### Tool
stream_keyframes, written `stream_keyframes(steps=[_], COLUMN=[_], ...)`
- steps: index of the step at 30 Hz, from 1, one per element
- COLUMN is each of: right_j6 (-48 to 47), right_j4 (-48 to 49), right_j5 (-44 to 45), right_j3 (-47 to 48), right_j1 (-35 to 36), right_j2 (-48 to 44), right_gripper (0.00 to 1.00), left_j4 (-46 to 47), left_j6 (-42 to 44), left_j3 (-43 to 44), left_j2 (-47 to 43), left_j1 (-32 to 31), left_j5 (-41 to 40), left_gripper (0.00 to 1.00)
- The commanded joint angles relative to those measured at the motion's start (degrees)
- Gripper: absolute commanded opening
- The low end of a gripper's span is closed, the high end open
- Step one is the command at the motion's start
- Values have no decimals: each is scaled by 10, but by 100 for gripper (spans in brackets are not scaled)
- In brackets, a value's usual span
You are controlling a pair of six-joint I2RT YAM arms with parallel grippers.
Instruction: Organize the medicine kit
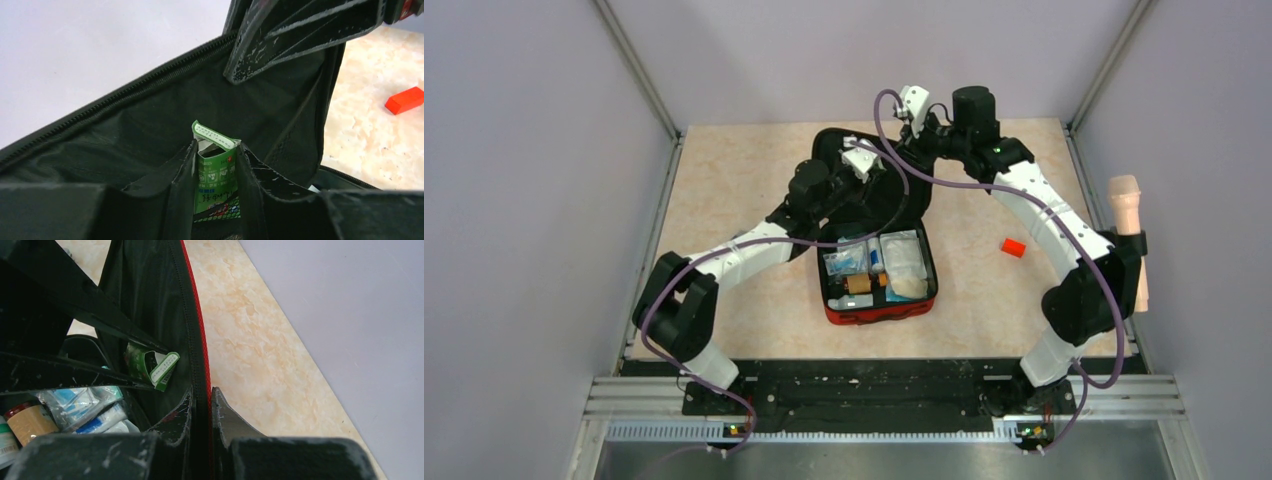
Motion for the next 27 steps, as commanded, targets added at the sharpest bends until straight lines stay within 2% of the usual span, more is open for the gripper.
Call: stream_keyframes(steps=[1,3,9,11,15,21,25,27], right_j6=[34,34,35,35,32,24,-1,-50], right_j4=[-14,-15,-14,-15,-14,0,8,4], right_j5=[-42,-41,-40,-39,-37,-59,-130,-152], right_j3=[-4,-3,-4,-5,-7,-11,-17,-41], right_j1=[7,7,7,7,7,9,10,18], right_j2=[13,13,13,13,12,-1,-31,-55], right_gripper=[0,0,0,0,0,0,0,0], left_j4=[6,5,-10,-32,-106,-167,-258,-286], left_j6=[21,23,28,20,-1,-63,-187,-246], left_j3=[-6,-9,-11,4,48,74,103,106], left_j2=[-14,-22,-60,-78,-120,-165,-177,-177], left_j1=[2,2,2,2,2,17,72,113], left_j5=[-14,-22,-30,-33,-32,-90,-47,22], left_gripper=[43,50,64,97,99,99,99,98])
